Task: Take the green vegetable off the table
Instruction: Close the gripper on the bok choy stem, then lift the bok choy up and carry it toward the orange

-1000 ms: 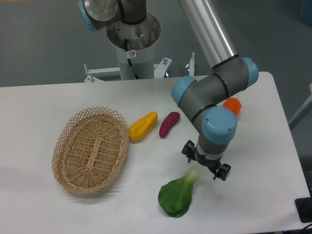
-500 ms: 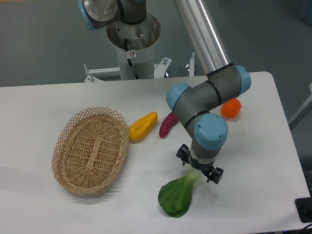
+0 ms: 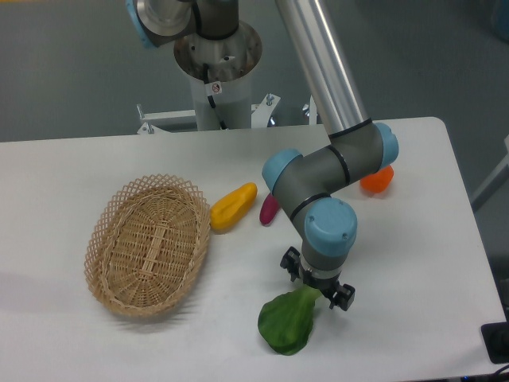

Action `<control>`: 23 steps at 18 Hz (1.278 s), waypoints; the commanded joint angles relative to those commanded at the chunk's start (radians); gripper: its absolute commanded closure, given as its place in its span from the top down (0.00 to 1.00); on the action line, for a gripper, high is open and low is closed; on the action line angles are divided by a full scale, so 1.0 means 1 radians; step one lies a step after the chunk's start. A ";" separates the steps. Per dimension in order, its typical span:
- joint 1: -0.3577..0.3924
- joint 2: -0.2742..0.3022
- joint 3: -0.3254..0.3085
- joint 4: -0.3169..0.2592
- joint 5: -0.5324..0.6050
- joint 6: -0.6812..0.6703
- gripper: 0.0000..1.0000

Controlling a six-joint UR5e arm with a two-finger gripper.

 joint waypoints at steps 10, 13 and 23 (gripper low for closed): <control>0.000 0.023 0.003 -0.012 -0.005 -0.002 0.11; 0.003 0.044 -0.003 -0.015 -0.005 -0.002 0.11; 0.044 0.129 0.006 -0.057 -0.005 0.009 0.12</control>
